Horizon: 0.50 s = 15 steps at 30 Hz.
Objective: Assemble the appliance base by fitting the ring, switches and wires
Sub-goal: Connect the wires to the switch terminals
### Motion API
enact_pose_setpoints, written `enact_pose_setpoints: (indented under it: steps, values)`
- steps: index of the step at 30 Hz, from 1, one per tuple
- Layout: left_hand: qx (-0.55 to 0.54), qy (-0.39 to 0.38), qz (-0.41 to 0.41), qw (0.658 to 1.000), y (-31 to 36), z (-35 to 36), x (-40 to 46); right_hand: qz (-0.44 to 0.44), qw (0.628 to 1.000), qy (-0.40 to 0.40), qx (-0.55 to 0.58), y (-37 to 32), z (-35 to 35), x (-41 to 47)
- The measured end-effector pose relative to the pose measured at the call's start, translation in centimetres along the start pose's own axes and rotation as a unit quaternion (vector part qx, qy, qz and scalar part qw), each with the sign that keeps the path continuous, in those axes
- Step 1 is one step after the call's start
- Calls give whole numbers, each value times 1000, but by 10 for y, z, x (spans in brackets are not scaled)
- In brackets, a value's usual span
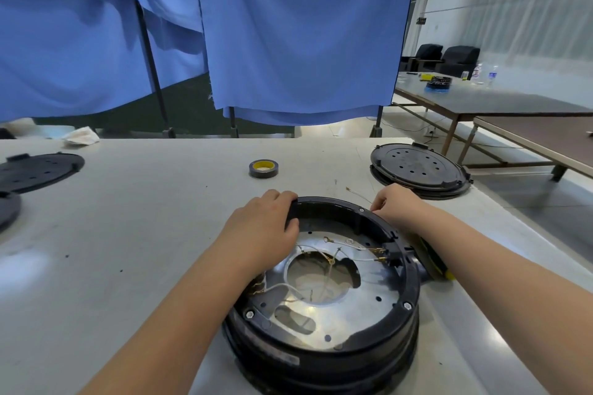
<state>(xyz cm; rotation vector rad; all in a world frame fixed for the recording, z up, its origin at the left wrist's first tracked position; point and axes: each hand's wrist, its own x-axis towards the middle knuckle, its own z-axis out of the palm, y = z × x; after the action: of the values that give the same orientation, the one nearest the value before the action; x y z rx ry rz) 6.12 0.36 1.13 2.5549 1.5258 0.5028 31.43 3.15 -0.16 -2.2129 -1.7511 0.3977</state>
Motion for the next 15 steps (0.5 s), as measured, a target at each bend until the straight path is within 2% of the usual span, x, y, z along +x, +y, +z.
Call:
enact_pose_setpoints:
  steps: [10,15]
  values:
    - [-6,3,-1,1000,2,-1,-2,35,993,-53,-100,-1,0,-8]
    - [-9,3,-4,1000,2,-2,-4,33,999,3,-29,4,-6,-12]
